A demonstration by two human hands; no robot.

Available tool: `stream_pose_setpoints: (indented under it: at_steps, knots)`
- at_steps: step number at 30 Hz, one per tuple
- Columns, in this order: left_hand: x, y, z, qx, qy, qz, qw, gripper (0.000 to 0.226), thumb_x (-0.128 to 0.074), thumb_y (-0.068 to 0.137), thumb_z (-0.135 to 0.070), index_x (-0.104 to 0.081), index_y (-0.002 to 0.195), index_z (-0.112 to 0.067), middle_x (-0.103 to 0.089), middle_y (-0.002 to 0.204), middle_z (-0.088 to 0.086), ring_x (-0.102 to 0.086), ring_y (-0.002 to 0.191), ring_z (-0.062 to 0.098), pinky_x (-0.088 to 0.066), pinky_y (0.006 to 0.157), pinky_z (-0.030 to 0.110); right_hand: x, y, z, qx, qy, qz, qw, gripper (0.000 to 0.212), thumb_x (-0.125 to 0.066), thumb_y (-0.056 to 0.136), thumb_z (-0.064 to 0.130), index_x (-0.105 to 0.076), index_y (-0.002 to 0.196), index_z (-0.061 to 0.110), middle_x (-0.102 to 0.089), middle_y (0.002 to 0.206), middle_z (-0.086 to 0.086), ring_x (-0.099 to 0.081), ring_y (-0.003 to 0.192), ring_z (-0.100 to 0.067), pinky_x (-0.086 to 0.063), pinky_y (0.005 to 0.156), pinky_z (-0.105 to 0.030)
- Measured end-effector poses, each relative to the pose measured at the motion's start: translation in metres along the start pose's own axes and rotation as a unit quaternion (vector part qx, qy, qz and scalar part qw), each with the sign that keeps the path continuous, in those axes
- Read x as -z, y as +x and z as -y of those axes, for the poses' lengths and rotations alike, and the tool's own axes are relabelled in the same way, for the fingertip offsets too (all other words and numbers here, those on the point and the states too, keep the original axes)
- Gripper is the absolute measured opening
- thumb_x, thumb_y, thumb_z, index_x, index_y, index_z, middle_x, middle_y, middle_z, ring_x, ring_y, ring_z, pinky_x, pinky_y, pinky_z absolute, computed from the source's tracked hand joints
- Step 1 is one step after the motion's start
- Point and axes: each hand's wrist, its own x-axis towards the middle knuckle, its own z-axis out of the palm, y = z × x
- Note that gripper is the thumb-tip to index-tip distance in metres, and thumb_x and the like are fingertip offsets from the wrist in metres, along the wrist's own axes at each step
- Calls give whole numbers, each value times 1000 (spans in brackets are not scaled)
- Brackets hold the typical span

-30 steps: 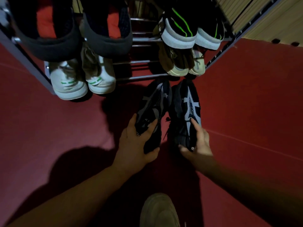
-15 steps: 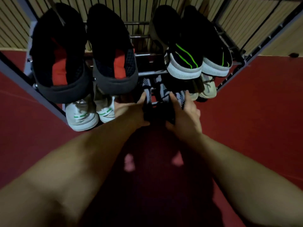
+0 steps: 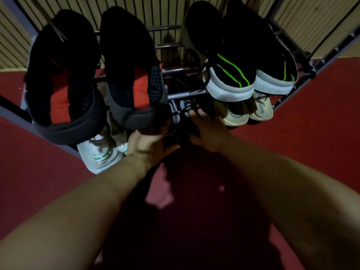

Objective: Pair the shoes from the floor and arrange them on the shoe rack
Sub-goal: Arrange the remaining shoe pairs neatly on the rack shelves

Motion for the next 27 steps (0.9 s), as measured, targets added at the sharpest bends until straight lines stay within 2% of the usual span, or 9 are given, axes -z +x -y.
stream_pose_setpoints:
  at_steps: [1,3,6,11,14,17,21,24,27]
  knots:
    - [3,4,-1,3,-7,0,1000,85,-76,66,-55,-50,136,-13,-47,139,21,-53,120,35,-49,91,37,2,8,-1,11,7,23,1000,81,-51,91,43,-2,151,21,4,159,-11,3,146,-33,-9,115,-54]
    - [9,7,-6,9,-13,85,996,81,-55,85,-56,-20,150,-22,-15,157,11,-26,141,26,-28,109,30,-1,19,-5,14,2,58,998,81,-50,91,42,0,151,21,8,158,-11,9,145,-33,-2,115,-57]
    - [13,4,-7,15,-29,129,991,78,-42,91,-57,-3,151,-27,1,159,3,-11,145,21,-18,113,29,-15,17,-8,-12,-8,11,1000,83,-51,88,47,-1,151,25,8,159,-7,4,144,-40,-12,114,-59]
    - [-6,8,16,-45,-55,77,994,75,-45,88,-59,-21,150,-23,-18,157,7,-17,145,22,-21,116,33,-10,14,2,-68,-20,-66,995,74,-56,88,39,-17,149,27,4,159,-3,1,143,-43,-20,111,-54]
    - [-8,9,19,-74,-47,76,993,72,-49,88,-55,-25,149,-23,-25,154,9,-23,142,27,-23,114,35,-14,15,-1,-51,20,-39,998,73,-51,89,43,-14,150,27,2,159,-4,-4,146,-32,-19,113,-50]
    - [-2,16,19,-131,-12,67,989,71,-44,84,-58,-45,140,-13,-47,140,18,-41,130,40,-31,107,45,-19,15,3,-40,40,-12,998,75,-49,90,45,-8,151,27,2,159,-6,-1,145,-35,-13,114,-53]
    - [-5,24,29,-198,17,107,974,84,-31,78,-61,-40,141,-6,-37,146,21,-20,138,36,-9,112,47,-15,20,2,-45,80,14,996,73,-49,91,44,-8,150,31,5,159,-4,5,144,-40,-10,113,-57]
    - [-7,16,25,-171,21,92,981,78,-54,78,-58,-52,131,0,-50,133,26,-43,124,47,-27,100,55,-11,16,1,-49,124,20,991,72,-48,89,52,-11,148,36,4,159,0,7,145,-33,-7,115,-54]
    - [-2,7,13,-142,32,-18,989,70,-59,74,-53,-61,123,-2,-61,120,25,-60,108,44,-51,78,57,-8,0,-6,-71,126,-83,986,65,-39,91,60,-18,148,36,-7,159,-1,-8,145,-30,-12,114,-52]
